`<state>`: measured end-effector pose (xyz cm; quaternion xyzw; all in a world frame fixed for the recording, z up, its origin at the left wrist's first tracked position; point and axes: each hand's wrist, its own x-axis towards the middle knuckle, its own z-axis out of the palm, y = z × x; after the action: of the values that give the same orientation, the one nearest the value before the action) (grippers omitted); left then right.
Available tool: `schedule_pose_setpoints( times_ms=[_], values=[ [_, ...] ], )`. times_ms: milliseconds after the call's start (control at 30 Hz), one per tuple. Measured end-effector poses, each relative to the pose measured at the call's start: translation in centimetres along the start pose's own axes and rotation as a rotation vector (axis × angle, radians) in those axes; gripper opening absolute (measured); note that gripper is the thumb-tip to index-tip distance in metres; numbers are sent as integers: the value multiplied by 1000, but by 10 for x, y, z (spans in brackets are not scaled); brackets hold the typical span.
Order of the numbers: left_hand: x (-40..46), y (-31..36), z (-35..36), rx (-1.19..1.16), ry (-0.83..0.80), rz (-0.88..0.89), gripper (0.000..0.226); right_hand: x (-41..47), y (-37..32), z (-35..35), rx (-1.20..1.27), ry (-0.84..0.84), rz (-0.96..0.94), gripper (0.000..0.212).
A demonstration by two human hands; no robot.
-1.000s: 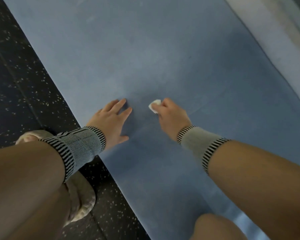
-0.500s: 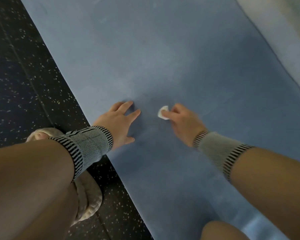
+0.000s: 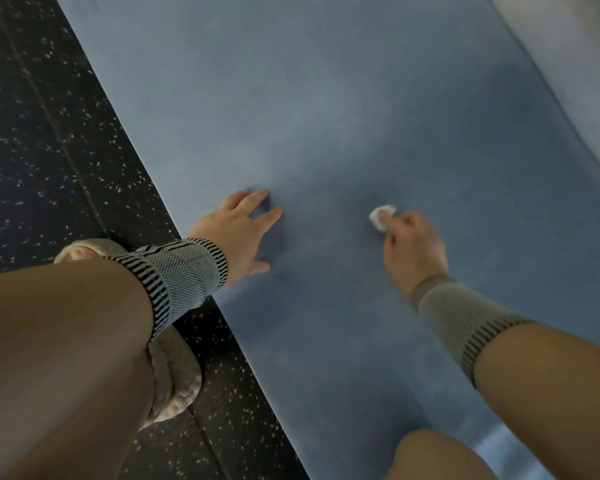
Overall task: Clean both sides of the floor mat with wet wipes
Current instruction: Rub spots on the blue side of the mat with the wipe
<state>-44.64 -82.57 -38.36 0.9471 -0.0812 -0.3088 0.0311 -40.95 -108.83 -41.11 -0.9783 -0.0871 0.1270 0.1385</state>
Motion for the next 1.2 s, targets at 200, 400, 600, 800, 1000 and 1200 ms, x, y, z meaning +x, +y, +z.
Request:
schedule_pose_setpoints(
  times_ms=[200, 400, 600, 800, 1000, 1200],
  values=[
    [-1, 0, -1, -13, -6, -6, 97, -5, -79, 23, 162, -88, -140, 33],
    [-2, -5, 1, -77, 13, 9, 93, 18, -14, 2, -14, 69, -113, 26],
    [-6, -7, 1, -113, 22, 1, 85, 59, -80, 11, 313, 91, 57, 21],
    [-15, -28, 1, -174, 110, -131, 62, 22, -55, 13, -48, -39, -424, 33],
    [-32, -34, 12, -279, 149, -218, 51, 42, -104, 23, 80, 28, -131, 21],
    [-40, -36, 9, -586, 227, -469, 46, -12, -75, 27, -74, -202, -549, 39]
  ],
)
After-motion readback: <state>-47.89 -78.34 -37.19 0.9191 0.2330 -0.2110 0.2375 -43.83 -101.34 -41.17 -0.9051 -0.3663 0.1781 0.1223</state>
